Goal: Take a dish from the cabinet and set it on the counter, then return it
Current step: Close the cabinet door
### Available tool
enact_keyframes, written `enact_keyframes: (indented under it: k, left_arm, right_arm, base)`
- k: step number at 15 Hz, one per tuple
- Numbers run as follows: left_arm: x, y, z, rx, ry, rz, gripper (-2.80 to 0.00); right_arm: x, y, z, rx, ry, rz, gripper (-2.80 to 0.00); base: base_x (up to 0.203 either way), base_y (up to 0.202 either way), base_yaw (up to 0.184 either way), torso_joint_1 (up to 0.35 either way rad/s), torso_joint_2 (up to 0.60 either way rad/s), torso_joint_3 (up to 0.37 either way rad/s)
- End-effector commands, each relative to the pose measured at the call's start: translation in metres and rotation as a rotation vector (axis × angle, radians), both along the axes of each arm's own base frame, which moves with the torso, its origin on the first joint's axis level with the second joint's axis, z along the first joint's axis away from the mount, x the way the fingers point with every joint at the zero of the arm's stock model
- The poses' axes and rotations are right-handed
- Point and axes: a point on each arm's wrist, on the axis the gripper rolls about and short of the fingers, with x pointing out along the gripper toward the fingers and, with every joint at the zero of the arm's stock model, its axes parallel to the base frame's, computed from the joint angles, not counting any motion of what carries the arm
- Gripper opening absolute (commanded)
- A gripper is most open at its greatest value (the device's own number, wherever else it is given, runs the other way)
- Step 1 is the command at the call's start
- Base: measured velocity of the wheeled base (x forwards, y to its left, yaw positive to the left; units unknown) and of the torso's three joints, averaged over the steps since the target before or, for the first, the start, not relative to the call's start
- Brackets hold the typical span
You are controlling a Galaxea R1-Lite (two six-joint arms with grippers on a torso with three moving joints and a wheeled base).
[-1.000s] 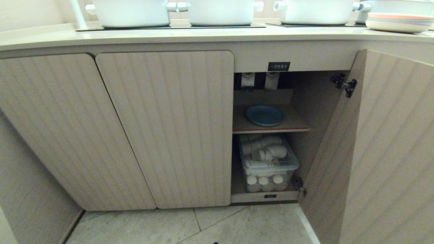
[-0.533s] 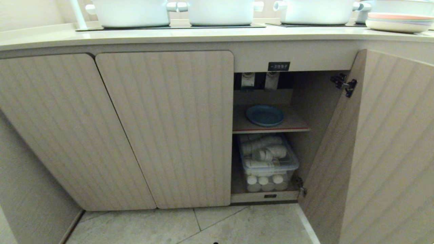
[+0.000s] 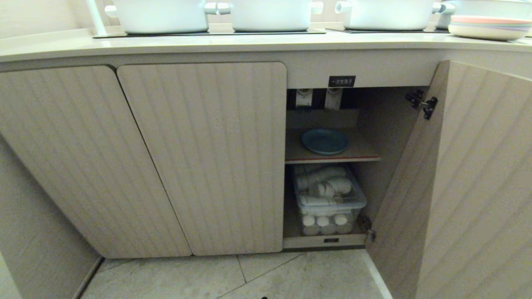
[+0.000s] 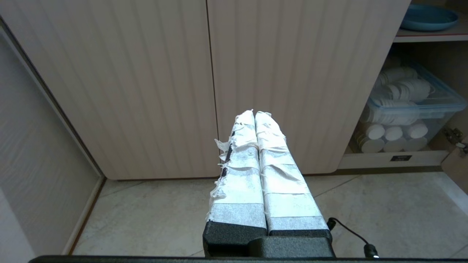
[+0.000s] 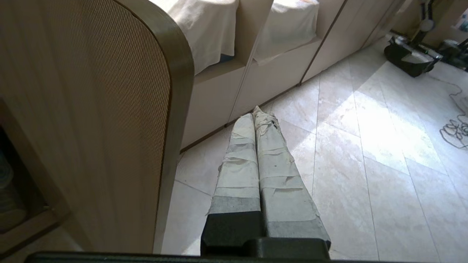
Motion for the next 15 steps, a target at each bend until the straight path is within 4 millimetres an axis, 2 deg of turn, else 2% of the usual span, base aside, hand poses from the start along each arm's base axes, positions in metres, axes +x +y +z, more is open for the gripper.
enact_keyframes:
  k: [1, 9, 15]
  left_arm:
    - [0.000, 0.000, 0.000, 0.000, -0.001, 0.002, -2.80]
    - [0.000, 0.000, 0.000, 0.000, -0.001, 0.001, -2.80]
    - [0.000, 0.000, 0.000, 0.000, -0.002, 0.002, -2.80]
  right_arm:
    - [0.009, -0.003, 0.002, 0.020, 0.032, -0.003, -2.80]
    - [0.019, -0.014, 0.021, 0.043, 0.069, -0.083, -2.80]
    - [0.022, -0.019, 0.016, 0.073, 0.146, -0.118, -2.80]
  base:
    - [0.000, 0.000, 0.000, 0.000, 0.00, 0.000]
    - [0.000, 0.000, 0.000, 0.000, 0.00, 0.000]
    - [0.000, 0.000, 0.000, 0.000, 0.00, 0.000]
